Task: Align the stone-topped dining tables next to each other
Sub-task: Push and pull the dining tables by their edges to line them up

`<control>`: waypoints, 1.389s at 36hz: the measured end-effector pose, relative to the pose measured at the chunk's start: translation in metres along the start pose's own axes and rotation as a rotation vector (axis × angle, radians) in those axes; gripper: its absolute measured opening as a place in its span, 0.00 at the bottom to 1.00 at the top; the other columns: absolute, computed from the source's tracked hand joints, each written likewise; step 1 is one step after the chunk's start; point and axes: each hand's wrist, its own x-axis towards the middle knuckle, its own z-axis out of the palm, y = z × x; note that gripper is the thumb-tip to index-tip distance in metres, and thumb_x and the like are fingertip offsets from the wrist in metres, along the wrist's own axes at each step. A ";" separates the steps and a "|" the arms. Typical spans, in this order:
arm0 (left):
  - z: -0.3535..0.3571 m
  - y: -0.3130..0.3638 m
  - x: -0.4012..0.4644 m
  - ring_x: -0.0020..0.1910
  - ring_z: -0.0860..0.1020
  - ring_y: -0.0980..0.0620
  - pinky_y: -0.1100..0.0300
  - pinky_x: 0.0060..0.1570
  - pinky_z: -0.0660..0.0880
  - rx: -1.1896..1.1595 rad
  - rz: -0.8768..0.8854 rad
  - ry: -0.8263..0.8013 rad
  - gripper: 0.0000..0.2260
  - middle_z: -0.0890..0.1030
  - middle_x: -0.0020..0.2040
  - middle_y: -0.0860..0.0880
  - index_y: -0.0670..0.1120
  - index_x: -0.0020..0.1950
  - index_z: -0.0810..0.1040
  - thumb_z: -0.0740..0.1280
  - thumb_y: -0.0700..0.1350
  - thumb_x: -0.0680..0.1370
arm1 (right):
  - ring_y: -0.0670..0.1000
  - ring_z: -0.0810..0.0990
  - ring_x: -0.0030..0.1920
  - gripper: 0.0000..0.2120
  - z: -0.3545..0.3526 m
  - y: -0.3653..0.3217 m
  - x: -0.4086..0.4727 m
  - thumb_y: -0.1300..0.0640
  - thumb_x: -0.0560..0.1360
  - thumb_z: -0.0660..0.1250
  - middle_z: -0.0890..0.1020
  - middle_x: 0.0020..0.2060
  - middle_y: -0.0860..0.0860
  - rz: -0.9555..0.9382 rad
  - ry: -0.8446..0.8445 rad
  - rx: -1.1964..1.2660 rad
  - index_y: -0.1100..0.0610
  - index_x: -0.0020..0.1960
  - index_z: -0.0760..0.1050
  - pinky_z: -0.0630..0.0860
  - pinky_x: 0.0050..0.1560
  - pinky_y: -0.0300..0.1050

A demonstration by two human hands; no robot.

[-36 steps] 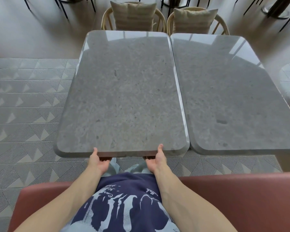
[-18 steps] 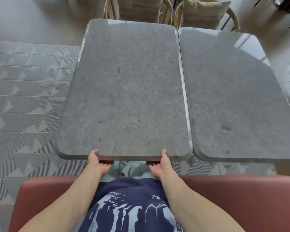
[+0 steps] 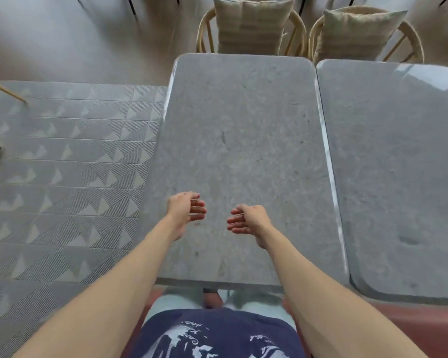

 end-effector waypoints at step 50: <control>-0.357 0.509 0.201 0.41 0.83 0.47 0.57 0.38 0.80 -0.074 0.727 -0.353 0.13 0.85 0.43 0.43 0.40 0.50 0.81 0.57 0.39 0.80 | 0.60 0.84 0.49 0.21 0.464 -0.417 0.051 0.48 0.78 0.56 0.85 0.48 0.61 -1.000 0.177 0.426 0.62 0.51 0.81 0.78 0.53 0.52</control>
